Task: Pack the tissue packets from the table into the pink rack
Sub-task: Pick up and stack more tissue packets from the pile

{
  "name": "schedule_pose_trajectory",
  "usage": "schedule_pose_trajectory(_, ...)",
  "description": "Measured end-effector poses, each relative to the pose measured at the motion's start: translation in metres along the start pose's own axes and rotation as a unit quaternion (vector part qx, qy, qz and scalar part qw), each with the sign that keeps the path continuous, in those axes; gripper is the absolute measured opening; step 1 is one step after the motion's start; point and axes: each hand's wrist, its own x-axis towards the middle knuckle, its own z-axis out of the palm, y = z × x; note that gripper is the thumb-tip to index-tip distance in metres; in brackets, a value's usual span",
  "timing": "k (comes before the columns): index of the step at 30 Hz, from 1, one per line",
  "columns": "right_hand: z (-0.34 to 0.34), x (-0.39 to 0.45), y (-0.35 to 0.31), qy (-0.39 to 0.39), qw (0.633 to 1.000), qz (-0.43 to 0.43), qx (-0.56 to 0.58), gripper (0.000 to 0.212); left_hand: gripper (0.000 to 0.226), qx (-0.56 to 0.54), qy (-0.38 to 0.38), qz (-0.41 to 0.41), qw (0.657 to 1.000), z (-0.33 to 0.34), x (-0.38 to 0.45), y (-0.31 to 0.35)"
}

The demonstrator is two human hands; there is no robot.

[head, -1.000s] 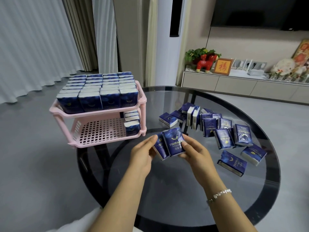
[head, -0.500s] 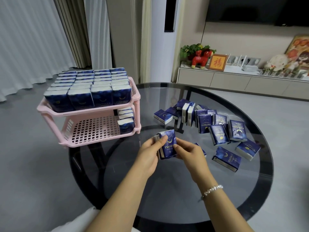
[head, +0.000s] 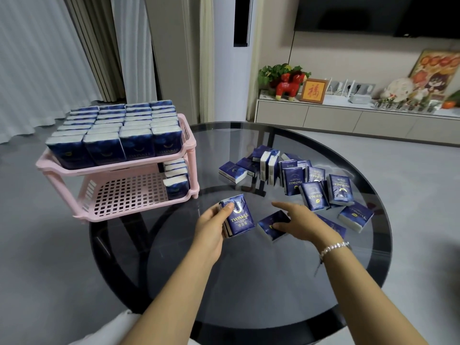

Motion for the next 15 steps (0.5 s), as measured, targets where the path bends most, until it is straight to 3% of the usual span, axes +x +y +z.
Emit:
schedule_pose_trajectory(11, -0.002, -0.013, -0.011, -0.063, 0.998, 0.01, -0.03, 0.042, 0.004, -0.012, 0.02, -0.003, 1.0, -0.005, 0.001, 0.002)
schedule_pose_trajectory(15, 0.005, -0.014, -0.008, 0.01, 0.995, 0.011, 0.094, 0.032, 0.003, -0.02, 0.025, -0.001, 0.999, -0.005, -0.001, 0.004)
